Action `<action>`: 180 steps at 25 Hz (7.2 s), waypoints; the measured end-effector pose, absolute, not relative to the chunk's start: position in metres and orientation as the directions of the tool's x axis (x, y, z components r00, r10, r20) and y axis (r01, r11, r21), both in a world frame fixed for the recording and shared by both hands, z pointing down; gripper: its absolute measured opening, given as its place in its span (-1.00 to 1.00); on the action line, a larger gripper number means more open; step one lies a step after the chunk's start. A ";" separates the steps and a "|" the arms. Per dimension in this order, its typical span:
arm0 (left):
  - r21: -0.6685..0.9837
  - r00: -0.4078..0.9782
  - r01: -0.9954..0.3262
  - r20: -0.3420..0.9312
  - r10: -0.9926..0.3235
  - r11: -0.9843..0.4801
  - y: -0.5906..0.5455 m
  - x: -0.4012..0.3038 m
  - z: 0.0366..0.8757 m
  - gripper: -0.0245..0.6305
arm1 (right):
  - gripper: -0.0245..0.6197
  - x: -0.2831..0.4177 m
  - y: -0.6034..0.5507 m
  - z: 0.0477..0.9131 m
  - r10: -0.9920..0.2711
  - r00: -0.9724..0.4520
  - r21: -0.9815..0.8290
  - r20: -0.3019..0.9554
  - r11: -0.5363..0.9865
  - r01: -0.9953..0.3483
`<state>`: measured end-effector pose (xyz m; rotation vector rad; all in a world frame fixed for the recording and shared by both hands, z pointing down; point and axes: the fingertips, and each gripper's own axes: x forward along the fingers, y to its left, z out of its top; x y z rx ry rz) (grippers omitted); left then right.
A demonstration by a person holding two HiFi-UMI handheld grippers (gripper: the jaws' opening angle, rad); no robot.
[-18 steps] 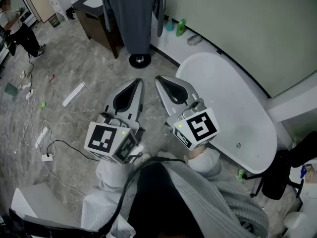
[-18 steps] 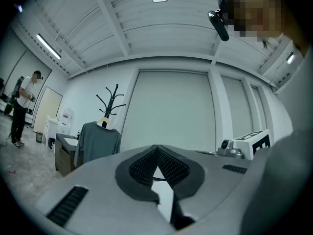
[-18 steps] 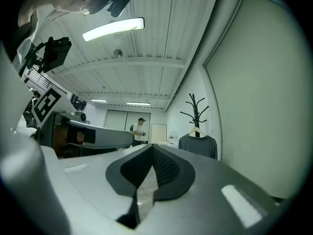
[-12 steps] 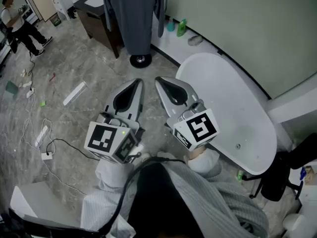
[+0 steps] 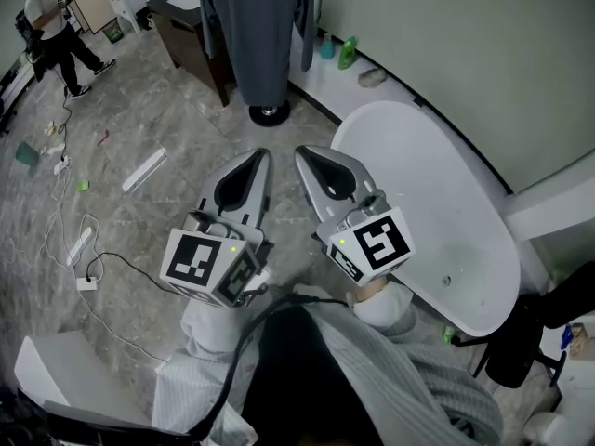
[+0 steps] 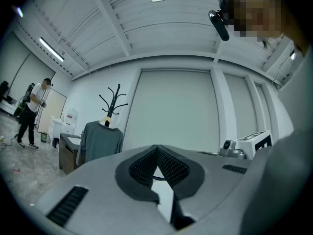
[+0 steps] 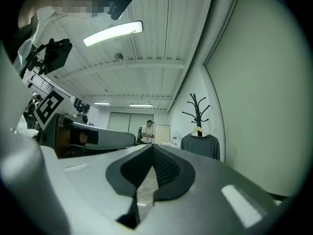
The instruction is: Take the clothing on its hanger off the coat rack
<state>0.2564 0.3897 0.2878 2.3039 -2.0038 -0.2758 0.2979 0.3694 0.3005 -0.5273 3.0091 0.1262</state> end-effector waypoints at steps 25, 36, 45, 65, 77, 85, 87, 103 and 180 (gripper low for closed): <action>0.185 0.151 -0.971 -0.035 -0.988 -0.154 0.210 0.031 0.311 -0.91 | -0.92 0.072 0.187 0.319 -0.363 -0.928 0.046 -0.086 0.929 -0.368; 0.242 0.180 -0.955 0.012 -0.984 -0.171 0.094 -0.083 0.344 -0.91 | -0.92 -0.022 0.062 0.355 -0.457 -0.890 0.003 -0.005 0.890 -0.457; 0.199 0.171 -0.966 0.007 -0.985 -0.166 -0.054 -0.158 0.340 -0.91 | -0.92 -0.086 -0.101 0.348 -0.486 -0.873 0.022 -0.044 0.873 -0.488; 0.121 0.196 -0.971 -0.096 -0.976 -0.207 -0.296 -0.241 0.265 -0.91 | -0.92 -0.135 -0.332 0.282 -0.577 -0.807 0.187 -0.125 0.785 -0.590; -0.033 0.298 -0.955 -0.123 -0.947 -0.296 -0.357 -0.288 0.231 -0.91 | -0.92 -0.161 -0.393 0.252 -0.713 -0.673 0.248 -0.199 0.627 -0.738; -0.266 0.240 -0.937 -0.024 -0.970 -0.226 -0.382 -0.303 0.234 -0.91 | -0.90 -0.163 -0.419 0.238 -0.741 -0.639 0.370 -0.207 0.546 -0.752; -0.319 0.218 -0.925 -0.005 -0.976 -0.205 -0.387 -0.305 0.235 -0.89 | -0.84 -0.163 -0.424 0.238 -0.741 -0.646 0.427 -0.182 0.532 -0.731; -0.726 -0.045 -0.688 0.060 -0.997 -0.013 -0.429 -0.311 0.261 -0.27 | -0.37 -0.188 -0.454 0.264 -0.759 -0.651 0.710 0.020 0.469 -0.525; -0.784 0.525 -0.454 0.148 -0.838 -0.423 -0.468 0.002 0.312 -0.57 | -0.61 0.099 -0.421 0.316 -0.992 -0.077 0.726 0.099 0.125 -0.676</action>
